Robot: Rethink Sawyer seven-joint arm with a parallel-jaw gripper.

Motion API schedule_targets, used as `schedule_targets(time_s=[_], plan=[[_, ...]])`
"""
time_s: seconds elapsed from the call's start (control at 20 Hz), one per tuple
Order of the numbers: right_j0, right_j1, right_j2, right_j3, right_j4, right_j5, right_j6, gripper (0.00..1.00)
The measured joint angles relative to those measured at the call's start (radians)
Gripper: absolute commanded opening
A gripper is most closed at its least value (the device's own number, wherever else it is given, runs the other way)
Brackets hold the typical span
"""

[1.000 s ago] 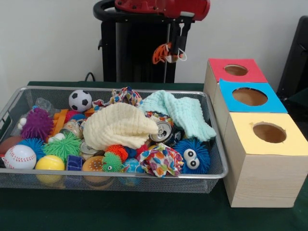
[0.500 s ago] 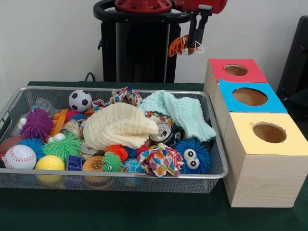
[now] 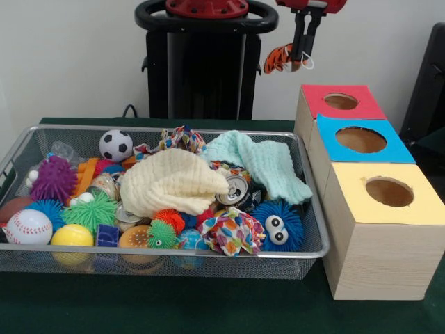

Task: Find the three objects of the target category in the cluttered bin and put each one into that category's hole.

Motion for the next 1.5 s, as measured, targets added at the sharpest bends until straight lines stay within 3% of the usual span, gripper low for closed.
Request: schedule_targets(time_s=[0.6,1.5], plan=[[0.127,0.019,-0.097,0.014,0.077,-0.001,0.076,0.00],[0.274,0.094,-0.180,0.017,0.159,-0.021,0.184,0.00]])
